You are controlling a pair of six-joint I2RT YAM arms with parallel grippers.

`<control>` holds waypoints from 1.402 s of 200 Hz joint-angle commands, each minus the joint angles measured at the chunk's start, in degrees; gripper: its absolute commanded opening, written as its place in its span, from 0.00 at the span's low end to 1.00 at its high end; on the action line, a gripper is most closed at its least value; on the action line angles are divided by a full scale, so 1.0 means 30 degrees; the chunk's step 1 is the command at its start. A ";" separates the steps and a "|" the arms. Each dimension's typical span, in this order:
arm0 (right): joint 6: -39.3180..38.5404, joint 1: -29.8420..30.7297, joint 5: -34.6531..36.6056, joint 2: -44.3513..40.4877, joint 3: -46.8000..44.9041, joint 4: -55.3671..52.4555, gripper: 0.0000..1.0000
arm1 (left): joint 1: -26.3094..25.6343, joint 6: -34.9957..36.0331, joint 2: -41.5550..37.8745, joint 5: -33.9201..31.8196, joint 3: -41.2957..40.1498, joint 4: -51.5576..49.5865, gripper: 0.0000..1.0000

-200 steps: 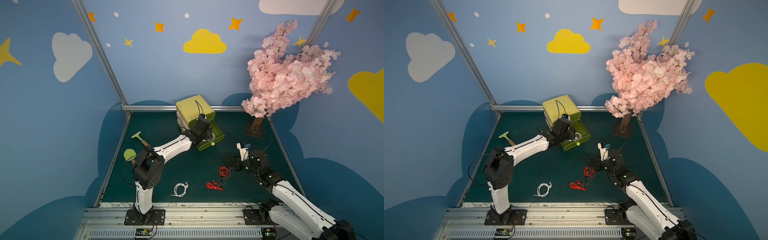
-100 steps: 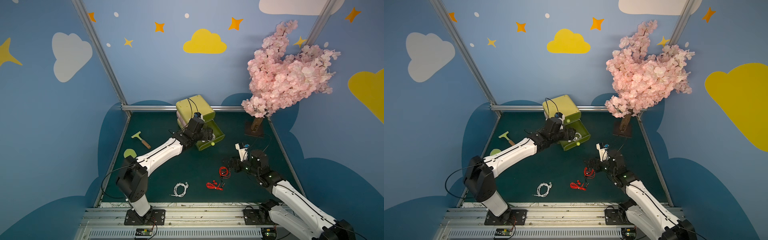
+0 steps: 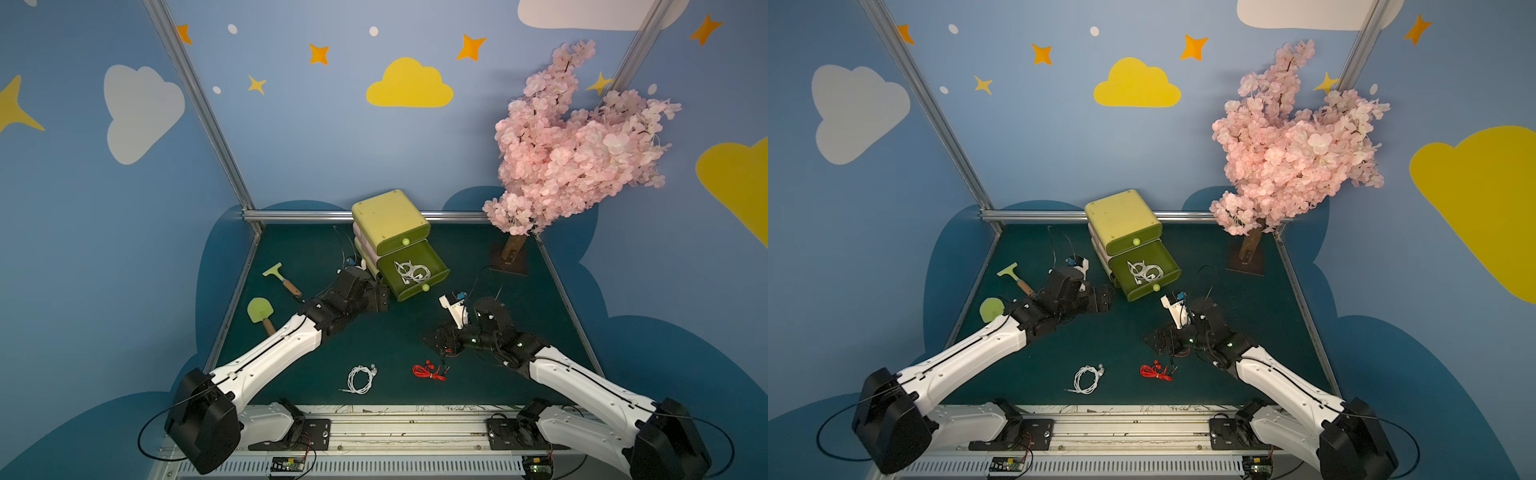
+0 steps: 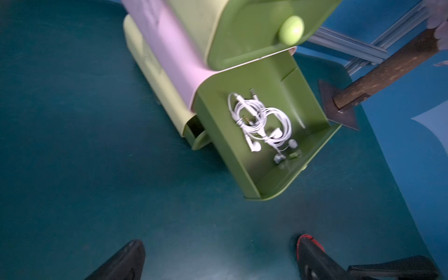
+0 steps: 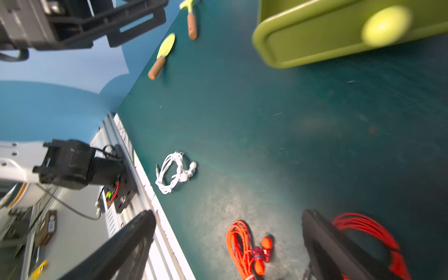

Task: Place the wired earphones into the drawer by color
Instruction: Pick up the wired earphones from the center of the board.

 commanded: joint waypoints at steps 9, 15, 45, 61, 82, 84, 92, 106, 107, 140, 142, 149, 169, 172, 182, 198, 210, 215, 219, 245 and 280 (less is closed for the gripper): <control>-0.0050 0.1651 0.0299 0.1646 0.1205 0.0067 0.98 | 0.0838 -0.0335 -0.2298 -0.0596 -0.1496 -0.1171 1.00; -0.0062 0.2060 0.0448 0.2026 0.1417 0.0121 0.98 | 0.1016 -0.0384 -0.2743 -0.0618 -0.1815 -0.1310 1.00; 0.0112 0.3920 0.1051 0.4271 0.2853 0.0096 0.98 | 0.1837 -0.0653 -0.4512 -0.0585 -0.3058 -0.2007 1.00; 0.0184 0.4792 0.0968 0.5678 0.3886 -0.0347 0.97 | 0.2127 -0.0801 -0.5346 -0.0634 -0.3542 -0.2397 1.00; 0.0704 0.5819 0.1039 0.7649 0.5215 -0.0759 0.93 | 0.2245 -0.0957 -0.6474 -0.1268 -0.4160 -0.2802 1.00; 0.0758 0.5907 0.1019 0.7872 0.5335 -0.0823 0.92 | 0.2249 -0.0987 -0.6575 -0.1345 -0.4218 -0.2834 1.00; 0.0988 0.6202 0.0894 0.8628 0.5831 -0.1000 0.90 | 0.2265 -0.1057 -0.6974 -0.1558 -0.4453 -0.2989 1.00; 0.1172 0.6746 0.0733 0.9792 0.6556 -0.1198 0.89 | 0.2379 -0.1204 -0.7630 -0.1889 -0.4736 -0.3298 1.00; 0.1184 0.6805 0.0736 0.9856 0.6605 -0.1197 0.89 | 0.2373 -0.1208 -0.7666 -0.1884 -0.4756 -0.3311 1.00; 0.1290 0.7945 0.1029 1.1910 0.7982 -0.1491 0.87 | 0.2447 -0.1297 -0.8811 -0.2297 -0.5252 -0.3878 1.00; 0.1307 0.7984 0.1053 1.2014 0.8070 -0.1534 0.87 | 0.2453 -0.1321 -0.8880 -0.2305 -0.5283 -0.3894 1.00; 0.1298 0.8156 0.1101 1.2381 0.8365 -0.1709 0.85 | 0.2477 -0.1350 -0.9073 -0.2319 -0.5431 -0.3909 1.00; 0.1421 0.8539 0.1701 1.3095 0.9055 -0.2224 0.77 | 0.2460 -0.1451 -0.9427 -0.2318 -0.5752 -0.3941 1.00; 0.1429 0.8575 0.1793 1.3198 0.9144 -0.2284 0.75 | 0.2478 -0.1465 -0.9456 -0.2296 -0.5805 -0.3939 1.00; 0.1484 0.8721 0.2259 1.3450 0.9437 -0.2614 0.72 | 0.2510 -0.1536 -0.9533 -0.2292 -0.5931 -0.3910 1.00; 0.1376 0.8941 0.3207 1.3773 0.9878 -0.3134 0.69 | 0.2499 -0.1616 -0.9552 -0.2212 -0.6056 -0.3882 1.00; 0.1178 0.9112 0.3910 1.4025 1.0228 -0.3567 0.68 | 0.2512 -0.1678 -0.9548 -0.2171 -0.6122 -0.3822 1.00; 0.1016 0.9170 0.4106 1.4135 1.0385 -0.3738 0.68 | 0.2492 -0.1689 -0.9548 -0.2171 -0.6123 -0.3836 1.00; 0.0913 0.9200 0.4223 1.4228 1.0558 -0.3895 0.67 | 0.2494 -0.1692 -0.9548 -0.2186 -0.6148 -0.3823 1.00; 0.0437 0.9253 0.4401 1.4964 1.1425 -0.4582 0.58 | 0.2487 -0.1833 -0.9680 -0.2476 -0.6123 -0.4037 1.00; 0.0059 0.9296 0.3893 1.5750 1.2271 -0.4682 0.49 | 0.2543 -0.2272 -1.0216 -0.3346 -0.6238 -0.4515 1.00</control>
